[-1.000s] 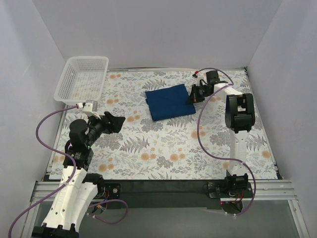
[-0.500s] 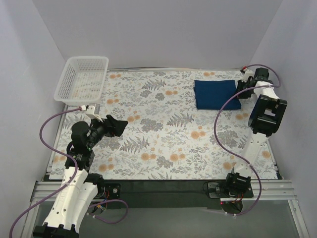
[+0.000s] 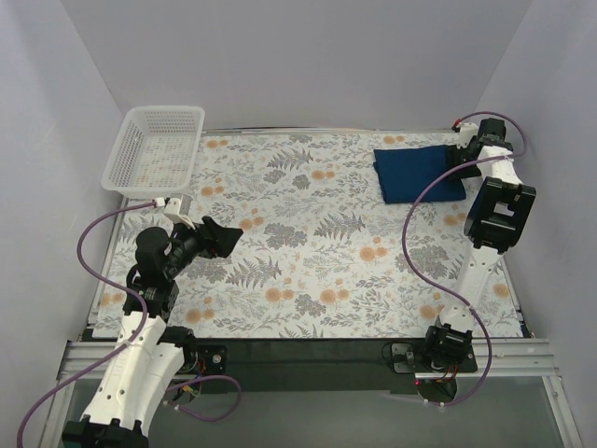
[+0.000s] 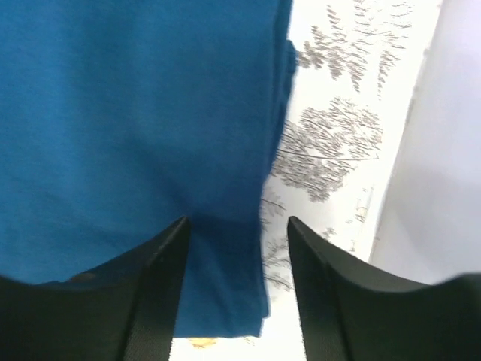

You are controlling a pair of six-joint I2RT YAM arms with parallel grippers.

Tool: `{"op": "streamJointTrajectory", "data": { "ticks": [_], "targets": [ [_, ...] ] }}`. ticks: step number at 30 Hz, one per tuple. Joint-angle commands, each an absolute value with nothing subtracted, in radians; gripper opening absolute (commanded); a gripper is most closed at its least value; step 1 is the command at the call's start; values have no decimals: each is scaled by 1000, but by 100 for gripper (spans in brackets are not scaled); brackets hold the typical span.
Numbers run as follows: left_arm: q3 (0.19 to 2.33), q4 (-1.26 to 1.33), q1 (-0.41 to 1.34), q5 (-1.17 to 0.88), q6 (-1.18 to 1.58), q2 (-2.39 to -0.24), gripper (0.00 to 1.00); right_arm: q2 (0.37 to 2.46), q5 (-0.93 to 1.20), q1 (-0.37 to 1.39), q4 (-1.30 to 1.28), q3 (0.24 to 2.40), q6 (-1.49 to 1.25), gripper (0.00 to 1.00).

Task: Fold and stack the t-shirts
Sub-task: Neatly place the folded tshirt to the corner

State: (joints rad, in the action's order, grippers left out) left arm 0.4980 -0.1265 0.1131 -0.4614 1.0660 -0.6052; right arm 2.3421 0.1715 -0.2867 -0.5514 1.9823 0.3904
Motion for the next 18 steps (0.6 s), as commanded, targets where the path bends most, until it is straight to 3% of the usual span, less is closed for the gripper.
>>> {"op": "streamJointTrajectory", "data": {
  "ticks": [1, 8, 14, 18],
  "targets": [
    [525, -124, 107, -469, 1032, -606, 68, 2243, 92, -285, -532, 2031, 460, 53],
    [535, -129, 107, -462, 1012, -617, 68, 2085, 112, -244, -532, 1930, 571, 53],
    [515, -127, 107, -448, 1011, -589, 68, 1936, 529, -239, -694, 1769, 766, 53],
    [511, -127, 107, -428, 1031, -584, 73, 1833, 805, -239, -738, 1633, 744, 50]
  ]
}}
